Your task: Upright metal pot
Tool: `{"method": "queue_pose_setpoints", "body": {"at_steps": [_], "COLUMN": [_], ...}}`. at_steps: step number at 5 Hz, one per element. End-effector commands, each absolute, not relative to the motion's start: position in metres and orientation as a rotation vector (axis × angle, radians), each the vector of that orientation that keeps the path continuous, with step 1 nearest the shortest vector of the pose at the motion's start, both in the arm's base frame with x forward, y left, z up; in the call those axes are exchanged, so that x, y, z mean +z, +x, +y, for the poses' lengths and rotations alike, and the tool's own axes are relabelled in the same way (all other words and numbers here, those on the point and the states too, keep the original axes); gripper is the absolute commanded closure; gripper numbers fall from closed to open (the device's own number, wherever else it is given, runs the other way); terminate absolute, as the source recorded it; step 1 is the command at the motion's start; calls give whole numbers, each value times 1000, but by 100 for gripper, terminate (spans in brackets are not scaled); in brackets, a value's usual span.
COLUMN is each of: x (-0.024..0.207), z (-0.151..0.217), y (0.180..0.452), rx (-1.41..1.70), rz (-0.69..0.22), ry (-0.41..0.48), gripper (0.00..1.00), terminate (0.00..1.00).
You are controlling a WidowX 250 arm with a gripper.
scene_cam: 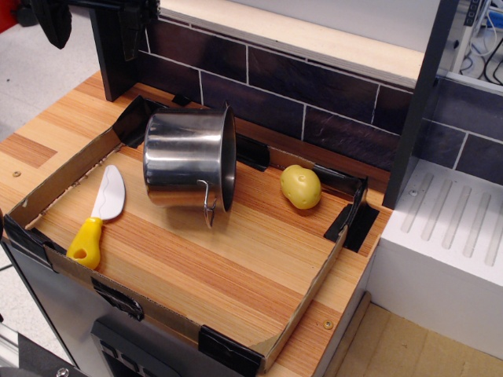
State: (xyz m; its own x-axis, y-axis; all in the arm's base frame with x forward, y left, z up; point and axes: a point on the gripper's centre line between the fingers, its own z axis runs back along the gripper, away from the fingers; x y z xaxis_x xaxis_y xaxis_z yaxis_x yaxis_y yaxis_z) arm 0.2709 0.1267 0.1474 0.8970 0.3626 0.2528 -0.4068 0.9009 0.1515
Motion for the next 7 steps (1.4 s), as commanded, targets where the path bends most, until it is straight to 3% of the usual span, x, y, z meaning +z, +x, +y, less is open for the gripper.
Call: {"method": "queue_pose_setpoints", "body": {"at_steps": [1,4,5,7], "x": [147,163,156,130], "z": [127,91,72,56], "y": [271,308,324,326], "rx": [401,76,-69,-212], "rz": [-222,-227,-222,-216], "ry": [204,220,187,163], "gripper": [0,0,0,0], "terminate": [0,0,0,0]}}
